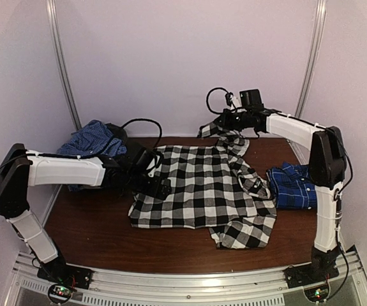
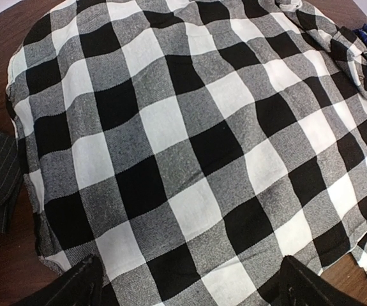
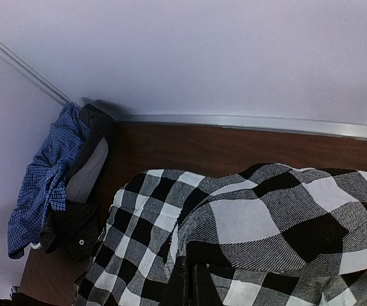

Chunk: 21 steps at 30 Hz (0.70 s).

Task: Fold and stack the long sleeve shirts
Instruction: Place the sleeve at the center of the board.

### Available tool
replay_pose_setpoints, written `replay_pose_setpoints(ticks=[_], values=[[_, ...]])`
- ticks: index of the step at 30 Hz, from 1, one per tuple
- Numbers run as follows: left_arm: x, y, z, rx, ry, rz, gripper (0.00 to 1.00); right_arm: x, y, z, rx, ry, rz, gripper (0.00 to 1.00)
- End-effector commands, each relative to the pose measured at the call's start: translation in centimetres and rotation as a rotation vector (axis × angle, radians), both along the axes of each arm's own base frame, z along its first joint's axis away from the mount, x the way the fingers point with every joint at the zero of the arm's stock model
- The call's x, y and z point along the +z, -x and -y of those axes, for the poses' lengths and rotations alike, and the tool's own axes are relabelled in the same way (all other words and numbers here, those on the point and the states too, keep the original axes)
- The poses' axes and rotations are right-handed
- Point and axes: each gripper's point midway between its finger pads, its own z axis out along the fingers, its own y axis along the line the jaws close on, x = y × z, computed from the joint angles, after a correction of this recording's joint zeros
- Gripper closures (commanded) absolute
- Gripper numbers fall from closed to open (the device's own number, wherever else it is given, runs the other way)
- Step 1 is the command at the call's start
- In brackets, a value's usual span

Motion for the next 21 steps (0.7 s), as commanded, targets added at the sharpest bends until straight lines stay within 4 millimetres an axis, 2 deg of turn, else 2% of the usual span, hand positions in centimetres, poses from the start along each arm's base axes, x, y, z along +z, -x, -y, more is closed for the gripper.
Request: replay_pose_setpoints(ticks=[1,4,6,8,10,14,17,21], values=[[0.9,-0.2,0.9,-0.014,0.038,0.021,0.02,-1.5,1.3,-1.1,-0.012,-0.017,0.01,1.0],[1.0,-0.1,0.8,-0.012,0.044,0.023,0.02,-5.5,2.5,-2.0,0.01,0.007,-0.058,0.99],[1.0,-0.1,0.7,-0.012,0.044,0.021,0.02,-7.8,3.5,-2.8,0.044,0.041,-0.108,0.91],[1.1,0.0,0.7,-0.013,0.046,0.022,0.02,-9.6,4.3,-3.1,0.067,0.068,-0.15,0.73],[1.1,0.0,0.7,-0.012,0.048,0.021,0.02,-10.1,5.0,-2.7,0.075,0.092,-0.175,0.52],[0.8,0.2,0.6,-0.012,0.05,0.016,0.02,-9.0,6.6,0.1,0.018,0.18,-0.16,0.23],[0.4,0.3,0.4,-0.013,0.042,0.014,0.02,-9.0,8.3,3.4,-0.058,0.276,-0.17,0.18],[0.1,0.4,0.4,-0.018,0.038,0.008,0.02,-11.0,11.5,7.7,-0.139,0.422,-0.217,0.23]])
